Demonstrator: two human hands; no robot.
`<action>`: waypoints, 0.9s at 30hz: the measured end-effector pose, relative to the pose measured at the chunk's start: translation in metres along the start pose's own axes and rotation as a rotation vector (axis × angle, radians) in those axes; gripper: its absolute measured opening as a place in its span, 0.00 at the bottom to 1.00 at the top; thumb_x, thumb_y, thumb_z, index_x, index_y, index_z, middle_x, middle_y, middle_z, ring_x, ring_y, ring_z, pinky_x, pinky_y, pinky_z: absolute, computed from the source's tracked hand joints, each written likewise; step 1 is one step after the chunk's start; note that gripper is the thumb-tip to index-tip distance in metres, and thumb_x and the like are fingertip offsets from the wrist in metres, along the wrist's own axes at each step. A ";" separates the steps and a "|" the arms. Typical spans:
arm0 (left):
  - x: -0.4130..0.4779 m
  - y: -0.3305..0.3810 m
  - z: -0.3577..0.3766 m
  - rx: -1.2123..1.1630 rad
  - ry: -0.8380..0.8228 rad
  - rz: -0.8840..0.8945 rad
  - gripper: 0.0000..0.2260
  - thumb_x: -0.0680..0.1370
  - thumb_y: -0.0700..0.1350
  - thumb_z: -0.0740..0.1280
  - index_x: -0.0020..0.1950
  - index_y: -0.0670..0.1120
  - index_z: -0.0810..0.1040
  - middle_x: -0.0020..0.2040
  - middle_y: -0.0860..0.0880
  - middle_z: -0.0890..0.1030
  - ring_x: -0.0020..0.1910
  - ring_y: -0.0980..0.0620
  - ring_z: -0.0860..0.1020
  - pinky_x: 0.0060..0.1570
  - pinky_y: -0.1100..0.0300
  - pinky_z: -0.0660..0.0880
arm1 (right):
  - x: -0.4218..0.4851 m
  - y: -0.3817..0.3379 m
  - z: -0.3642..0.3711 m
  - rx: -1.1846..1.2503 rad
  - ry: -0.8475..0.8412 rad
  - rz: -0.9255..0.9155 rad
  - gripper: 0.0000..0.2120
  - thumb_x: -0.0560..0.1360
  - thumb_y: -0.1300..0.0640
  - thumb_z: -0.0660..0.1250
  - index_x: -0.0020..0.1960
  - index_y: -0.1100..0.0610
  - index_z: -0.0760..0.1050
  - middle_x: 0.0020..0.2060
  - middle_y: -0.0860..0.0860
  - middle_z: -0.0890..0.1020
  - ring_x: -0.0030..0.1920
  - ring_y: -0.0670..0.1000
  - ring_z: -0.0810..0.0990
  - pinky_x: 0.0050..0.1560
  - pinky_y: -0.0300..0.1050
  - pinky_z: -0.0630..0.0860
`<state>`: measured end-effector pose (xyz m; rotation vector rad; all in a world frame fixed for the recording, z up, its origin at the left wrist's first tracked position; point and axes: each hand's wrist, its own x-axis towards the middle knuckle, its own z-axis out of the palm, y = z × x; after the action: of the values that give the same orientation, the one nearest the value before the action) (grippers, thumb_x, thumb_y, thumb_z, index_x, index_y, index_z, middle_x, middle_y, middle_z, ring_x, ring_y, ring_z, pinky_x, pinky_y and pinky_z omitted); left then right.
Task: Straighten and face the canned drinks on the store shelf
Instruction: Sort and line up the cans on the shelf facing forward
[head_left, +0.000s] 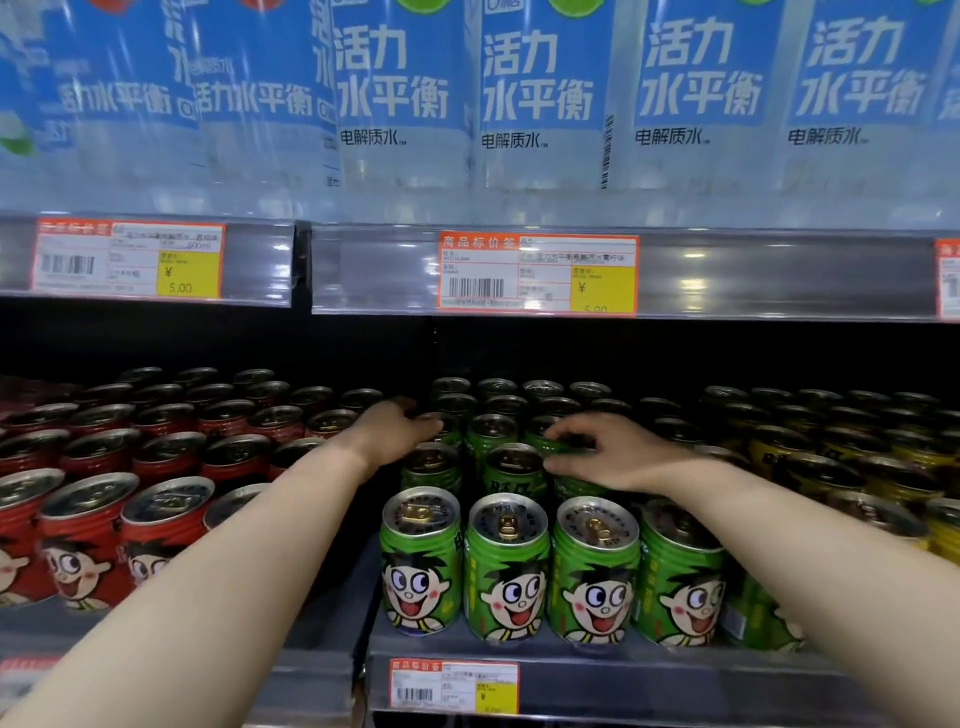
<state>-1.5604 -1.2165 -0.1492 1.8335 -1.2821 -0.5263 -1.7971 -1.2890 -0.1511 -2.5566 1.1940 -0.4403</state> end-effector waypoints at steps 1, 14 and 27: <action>0.000 0.002 0.005 -0.043 -0.049 -0.007 0.22 0.76 0.44 0.68 0.67 0.38 0.70 0.57 0.43 0.79 0.54 0.47 0.78 0.50 0.64 0.70 | 0.000 0.003 0.003 -0.015 -0.013 -0.002 0.20 0.72 0.42 0.66 0.62 0.48 0.75 0.66 0.48 0.71 0.68 0.49 0.68 0.69 0.46 0.64; 0.010 -0.001 0.019 0.001 0.029 0.016 0.17 0.73 0.43 0.71 0.59 0.39 0.77 0.57 0.40 0.80 0.50 0.48 0.77 0.48 0.62 0.68 | 0.001 0.006 0.009 -0.047 -0.035 0.006 0.18 0.73 0.41 0.64 0.60 0.47 0.75 0.67 0.49 0.67 0.68 0.52 0.66 0.70 0.49 0.62; 0.012 -0.002 0.017 0.006 -0.056 0.023 0.23 0.73 0.48 0.71 0.65 0.41 0.72 0.58 0.45 0.78 0.54 0.49 0.77 0.51 0.62 0.70 | 0.001 0.006 0.009 -0.103 -0.008 0.020 0.16 0.72 0.38 0.62 0.56 0.42 0.75 0.65 0.45 0.69 0.67 0.52 0.67 0.68 0.51 0.63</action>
<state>-1.5670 -1.2339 -0.1595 1.8182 -1.3420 -0.5650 -1.7972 -1.2927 -0.1619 -2.6279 1.2693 -0.3723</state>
